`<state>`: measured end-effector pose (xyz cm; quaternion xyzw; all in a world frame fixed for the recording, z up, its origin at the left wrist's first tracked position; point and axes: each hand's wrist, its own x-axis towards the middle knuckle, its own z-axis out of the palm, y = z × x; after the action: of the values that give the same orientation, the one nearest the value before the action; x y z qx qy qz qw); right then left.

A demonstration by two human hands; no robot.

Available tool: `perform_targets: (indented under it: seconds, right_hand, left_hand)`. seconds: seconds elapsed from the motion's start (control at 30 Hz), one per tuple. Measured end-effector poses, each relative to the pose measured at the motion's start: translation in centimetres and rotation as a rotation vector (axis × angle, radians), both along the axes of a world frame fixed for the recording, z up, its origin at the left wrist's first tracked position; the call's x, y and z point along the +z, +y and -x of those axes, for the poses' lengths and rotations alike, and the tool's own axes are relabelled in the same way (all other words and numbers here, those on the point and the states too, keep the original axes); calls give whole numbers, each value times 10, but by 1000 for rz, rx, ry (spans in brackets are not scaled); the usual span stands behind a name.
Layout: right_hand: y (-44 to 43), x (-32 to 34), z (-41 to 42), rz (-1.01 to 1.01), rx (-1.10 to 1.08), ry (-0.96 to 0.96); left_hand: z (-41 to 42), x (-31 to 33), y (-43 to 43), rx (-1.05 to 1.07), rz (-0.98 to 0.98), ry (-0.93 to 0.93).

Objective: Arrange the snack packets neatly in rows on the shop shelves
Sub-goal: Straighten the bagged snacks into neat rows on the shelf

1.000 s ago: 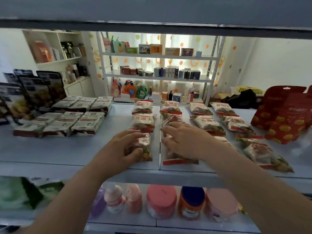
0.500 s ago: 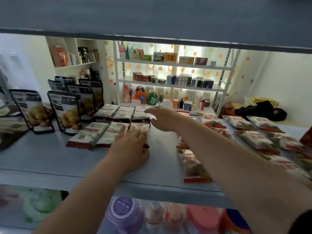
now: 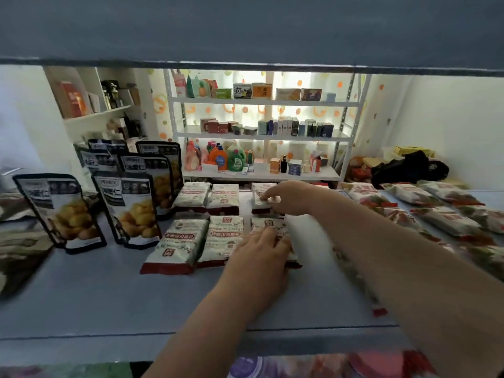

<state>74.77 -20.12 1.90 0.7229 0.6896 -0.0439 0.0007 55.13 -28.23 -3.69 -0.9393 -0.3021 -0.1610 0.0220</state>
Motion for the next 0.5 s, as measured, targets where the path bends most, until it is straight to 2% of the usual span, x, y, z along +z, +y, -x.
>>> perform_targets:
  seconds: [0.17, 0.5]
  right_hand:
    - [-23, 4, -12, 19, -44, -43]
    - [-31, 10, -31, 49, 8, -79]
  left_hand:
    - [-8, 1, -2, -62, -32, 36]
    - [-25, -2, -17, -161, -80, -21]
